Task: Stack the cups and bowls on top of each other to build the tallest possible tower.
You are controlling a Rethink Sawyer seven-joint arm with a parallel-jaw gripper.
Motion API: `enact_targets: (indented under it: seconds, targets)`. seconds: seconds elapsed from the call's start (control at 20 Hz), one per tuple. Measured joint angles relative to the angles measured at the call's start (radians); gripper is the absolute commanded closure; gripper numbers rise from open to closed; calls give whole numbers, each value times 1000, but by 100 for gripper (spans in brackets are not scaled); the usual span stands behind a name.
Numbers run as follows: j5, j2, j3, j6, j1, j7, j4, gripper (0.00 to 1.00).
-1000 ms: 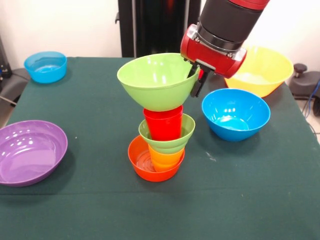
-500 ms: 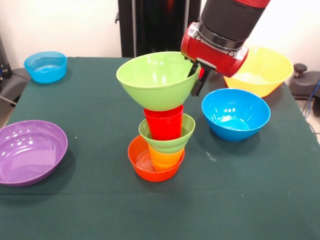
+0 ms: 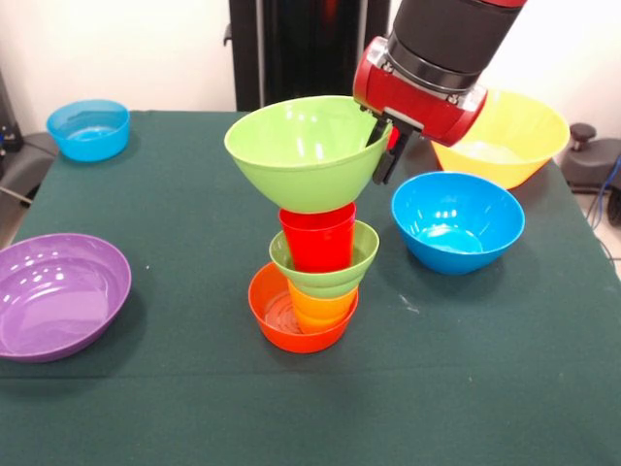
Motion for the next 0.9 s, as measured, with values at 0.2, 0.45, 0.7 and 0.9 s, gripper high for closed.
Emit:
enact_targets:
  seconds: [0.2, 0.45, 0.7, 0.9]
  targets:
    - [0, 1, 0, 16, 0, 0, -9, 100]
    - [0, 1, 0, 31, 0, 0, -20, 100]
    - [0, 1, 0, 31, 0, 0, -20, 100]
    - [0, 1, 0, 31, 0, 0, -20, 100]
